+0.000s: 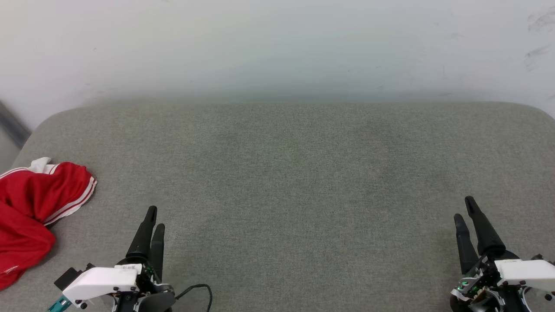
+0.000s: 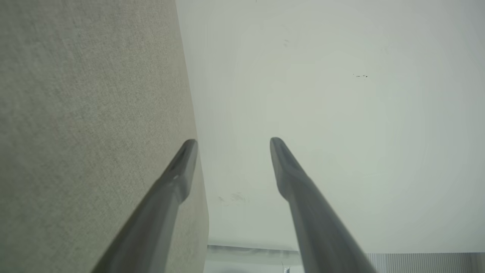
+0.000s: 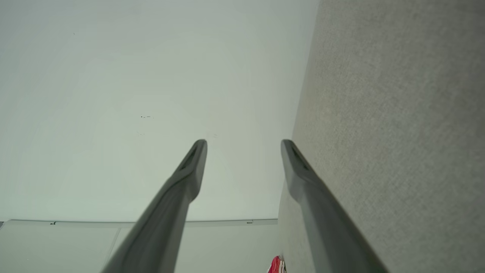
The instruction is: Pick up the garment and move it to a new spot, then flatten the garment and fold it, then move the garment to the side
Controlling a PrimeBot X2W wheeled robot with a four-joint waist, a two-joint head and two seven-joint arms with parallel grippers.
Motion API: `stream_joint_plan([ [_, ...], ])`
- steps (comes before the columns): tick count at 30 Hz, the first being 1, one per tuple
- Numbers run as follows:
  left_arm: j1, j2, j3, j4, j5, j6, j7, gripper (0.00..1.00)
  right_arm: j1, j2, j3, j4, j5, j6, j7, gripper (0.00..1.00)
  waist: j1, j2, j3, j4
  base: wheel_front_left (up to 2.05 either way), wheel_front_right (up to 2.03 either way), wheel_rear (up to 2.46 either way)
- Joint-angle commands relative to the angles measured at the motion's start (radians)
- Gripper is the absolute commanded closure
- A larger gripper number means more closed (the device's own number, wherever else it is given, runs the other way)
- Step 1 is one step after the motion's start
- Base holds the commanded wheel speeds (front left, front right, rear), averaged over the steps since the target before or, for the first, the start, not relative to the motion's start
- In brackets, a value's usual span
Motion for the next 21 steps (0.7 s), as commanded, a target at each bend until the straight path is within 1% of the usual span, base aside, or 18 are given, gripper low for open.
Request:
stream_joint_plan([
  [1, -0.031, 0.002, -0.022, -0.025, -0.001, 0.0, -0.015, 0.0, -0.023, -0.001, 0.004, -0.03, -0.008, 0.0, -0.01, 0.0, 0.0, -0.0001, 0.001, 0.0, 0.0, 0.0, 0.0],
  [6, -0.04, 0.002, -0.046, -0.037, 0.004, 0.0, -0.037, 0.0, -0.022, -0.004, 0.01, -0.045, -0.015, 0.0, -0.025, 0.0, 0.0, -0.0001, 0.002, 0.0, 0.0, 0.0, 0.0],
  [13, -0.047, 0.002, -0.064, -0.067, 0.041, 0.0, -0.071, 0.0, -0.025, -0.021, 0.031, -0.067, -0.047, 0.0, -0.063, 0.0, 0.0, -0.0001, 0.003, 0.001, 0.0, 0.0, 0.0],
  [17, -0.051, 0.002, -0.069, -0.086, 0.097, 0.0, -0.088, 0.0, -0.028, -0.038, 0.047, -0.075, -0.094, 0.0, -0.088, 0.0, 0.0, -0.0001, 0.005, 0.002, 0.0, 0.0, 0.0],
  [21, -0.055, 0.002, -0.073, -0.099, 0.177, 0.0, -0.105, 0.0, -0.034, -0.051, 0.053, -0.074, -0.174, 0.0, -0.107, 0.0, 0.0, -0.0001, 0.007, 0.002, 0.0, 0.0, 0.0],
])
